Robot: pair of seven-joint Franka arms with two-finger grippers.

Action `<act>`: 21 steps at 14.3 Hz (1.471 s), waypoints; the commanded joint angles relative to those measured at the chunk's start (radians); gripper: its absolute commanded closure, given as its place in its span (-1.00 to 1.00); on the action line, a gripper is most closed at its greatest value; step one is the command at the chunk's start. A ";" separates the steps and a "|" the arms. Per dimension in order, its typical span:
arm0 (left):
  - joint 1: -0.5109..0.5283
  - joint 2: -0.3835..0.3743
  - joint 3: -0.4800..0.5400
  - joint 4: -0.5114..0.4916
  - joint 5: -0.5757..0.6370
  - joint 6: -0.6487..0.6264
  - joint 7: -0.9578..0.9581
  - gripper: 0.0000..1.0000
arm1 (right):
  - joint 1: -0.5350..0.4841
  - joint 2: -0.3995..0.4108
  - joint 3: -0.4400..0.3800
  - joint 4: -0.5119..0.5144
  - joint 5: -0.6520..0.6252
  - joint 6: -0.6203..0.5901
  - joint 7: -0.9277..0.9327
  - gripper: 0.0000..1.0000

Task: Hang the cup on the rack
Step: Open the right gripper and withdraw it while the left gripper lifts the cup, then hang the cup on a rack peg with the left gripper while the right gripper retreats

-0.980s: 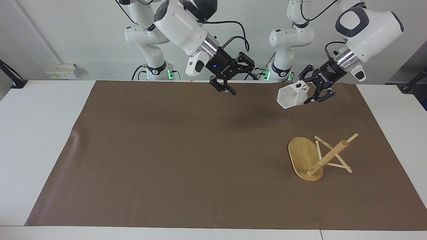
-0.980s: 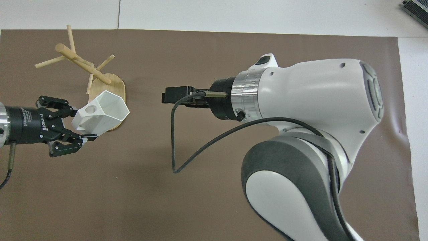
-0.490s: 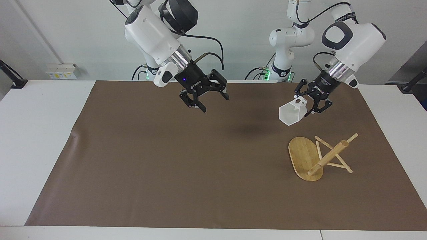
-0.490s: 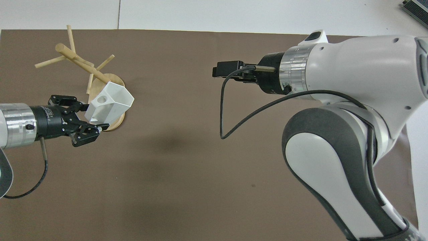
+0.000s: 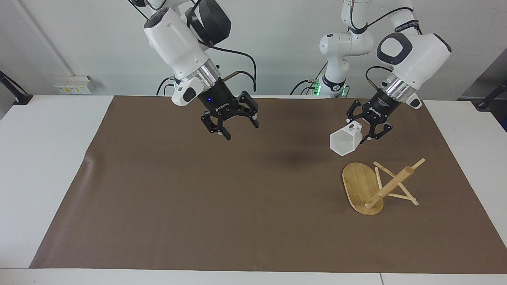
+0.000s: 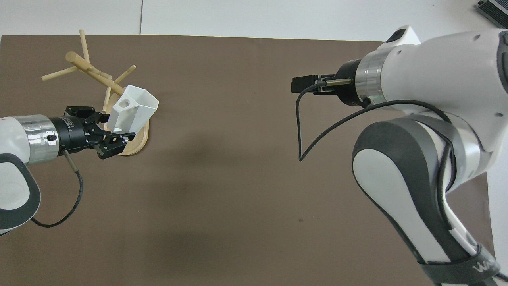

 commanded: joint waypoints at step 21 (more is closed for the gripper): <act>-0.043 0.145 0.010 0.082 0.007 0.269 -0.104 1.00 | -0.141 -0.075 -0.126 0.049 -0.259 -0.535 -0.162 -1.00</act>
